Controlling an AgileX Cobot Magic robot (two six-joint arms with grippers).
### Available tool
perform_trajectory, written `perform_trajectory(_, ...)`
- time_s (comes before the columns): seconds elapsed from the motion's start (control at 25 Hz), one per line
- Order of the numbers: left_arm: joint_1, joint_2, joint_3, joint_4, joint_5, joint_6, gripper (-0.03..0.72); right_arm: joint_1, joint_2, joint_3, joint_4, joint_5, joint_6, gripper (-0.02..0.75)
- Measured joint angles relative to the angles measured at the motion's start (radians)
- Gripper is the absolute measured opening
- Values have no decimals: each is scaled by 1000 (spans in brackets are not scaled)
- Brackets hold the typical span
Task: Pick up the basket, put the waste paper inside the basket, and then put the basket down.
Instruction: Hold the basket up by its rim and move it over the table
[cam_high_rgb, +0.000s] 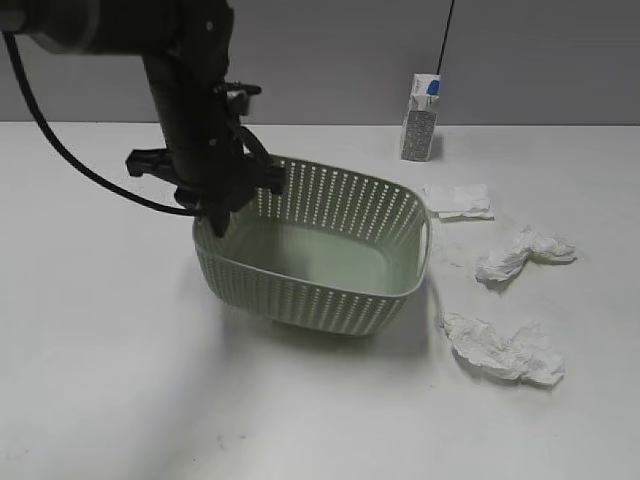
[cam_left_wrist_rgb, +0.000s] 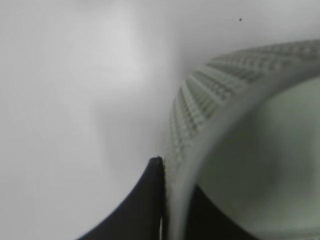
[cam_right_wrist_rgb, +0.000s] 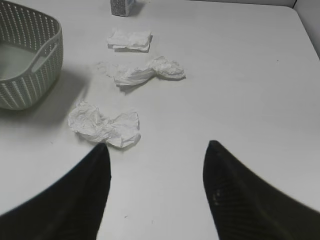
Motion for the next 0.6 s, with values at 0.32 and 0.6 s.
perform_trajectory(0.32, -1, -104, 0, 154, 52, -55, 0, 0, 31, -39, 60, -227, 5, 446)
perform_trajectory(0.6, -1, -105, 0, 232, 64, -84, 0, 0, 398, -75, 74, -327, 10, 446)
